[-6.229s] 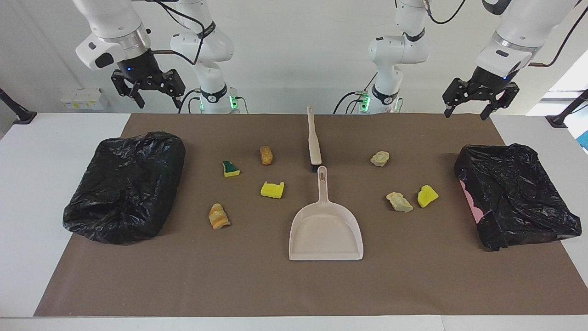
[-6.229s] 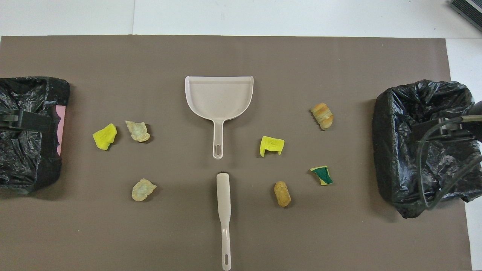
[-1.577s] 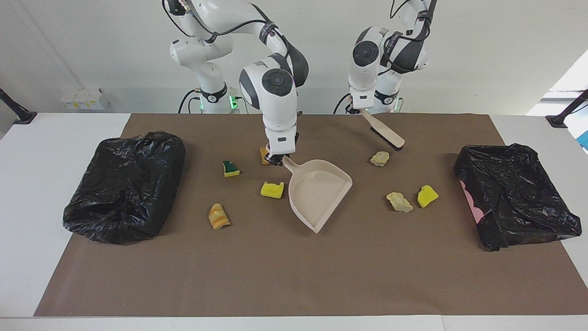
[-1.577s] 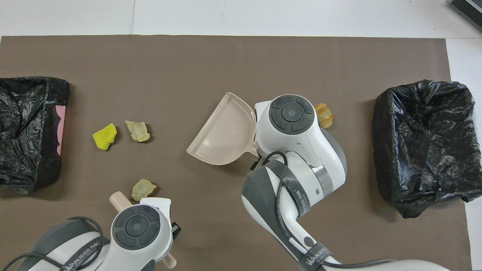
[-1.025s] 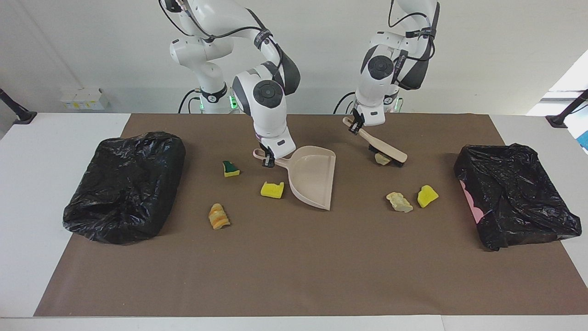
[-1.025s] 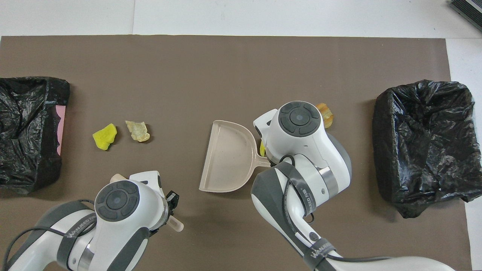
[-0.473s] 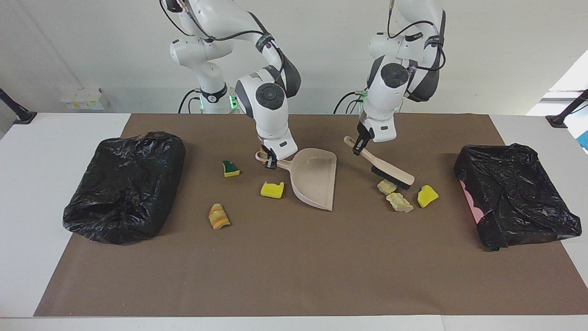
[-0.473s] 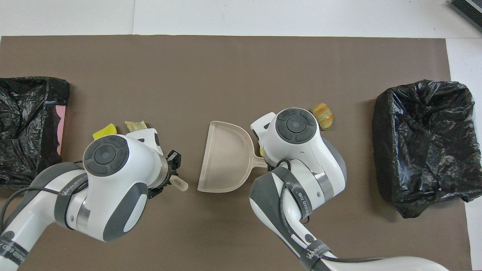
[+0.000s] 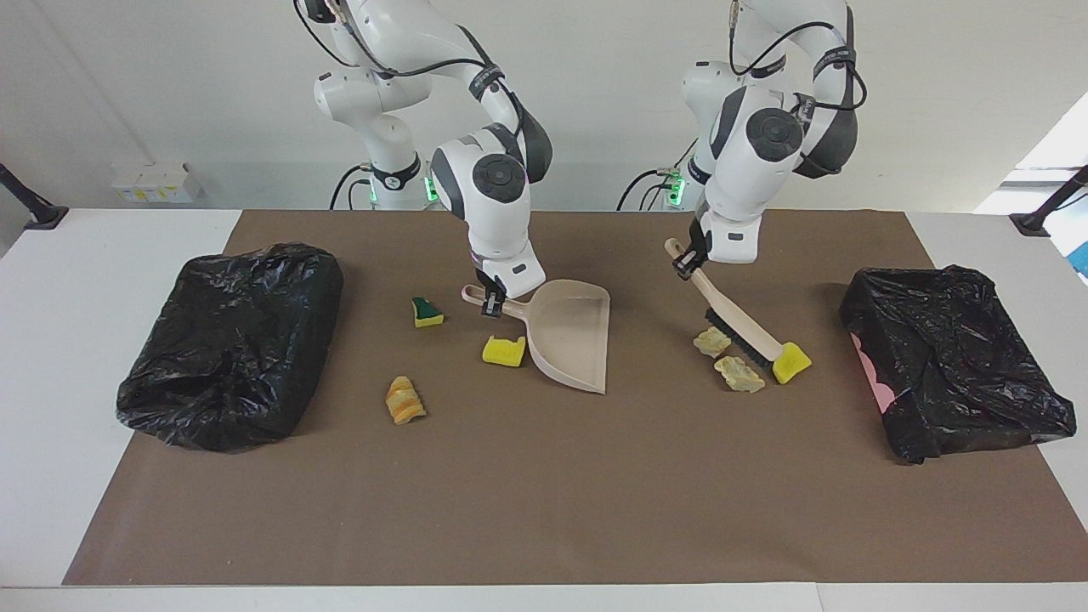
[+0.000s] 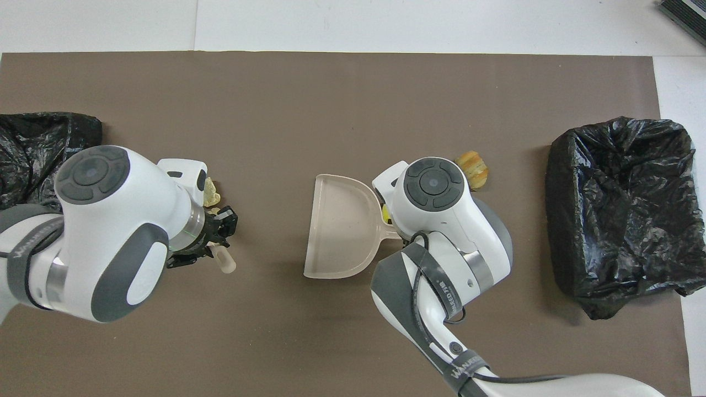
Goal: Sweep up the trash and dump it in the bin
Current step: 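Move the brush with the left gripper behind the yellow scraps, then sweep the scraps with the brush toward the dustpan held by the right gripper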
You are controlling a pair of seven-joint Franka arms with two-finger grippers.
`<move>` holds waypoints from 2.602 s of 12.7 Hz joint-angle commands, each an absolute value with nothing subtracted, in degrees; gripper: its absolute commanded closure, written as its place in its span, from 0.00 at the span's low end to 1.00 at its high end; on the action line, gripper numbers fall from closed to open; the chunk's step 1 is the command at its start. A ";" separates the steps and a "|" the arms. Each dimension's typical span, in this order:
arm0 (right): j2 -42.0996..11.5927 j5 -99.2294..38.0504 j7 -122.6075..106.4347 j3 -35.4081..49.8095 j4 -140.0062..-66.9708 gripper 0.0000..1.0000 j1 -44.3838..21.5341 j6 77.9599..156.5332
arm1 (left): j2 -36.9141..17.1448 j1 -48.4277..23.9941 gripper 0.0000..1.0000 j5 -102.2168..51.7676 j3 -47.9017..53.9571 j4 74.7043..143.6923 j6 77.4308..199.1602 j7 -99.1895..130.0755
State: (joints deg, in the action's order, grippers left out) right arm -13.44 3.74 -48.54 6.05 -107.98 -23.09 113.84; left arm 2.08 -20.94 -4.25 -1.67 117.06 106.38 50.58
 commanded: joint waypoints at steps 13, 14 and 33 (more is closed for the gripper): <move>-12.57 6.77 -50.80 6.50 -108.81 1.00 -23.29 114.26 | 2.73 -8.50 1.00 12.22 -0.97 130.08 121.53 16.35; -12.57 6.68 -50.63 6.50 -108.81 1.00 -23.29 114.26 | 2.29 -10.09 1.00 12.13 -0.97 130.08 122.25 16.35; -14.41 5.89 -46.41 6.50 -108.72 1.00 -23.73 116.63 | 1.23 -38.50 1.00 -16.00 0.17 128.77 124.72 17.49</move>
State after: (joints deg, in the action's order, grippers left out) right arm -14.28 5.90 -48.09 6.19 -108.19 -23.90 114.87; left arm 0.75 -37.49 -14.86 0.71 130.34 125.53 16.90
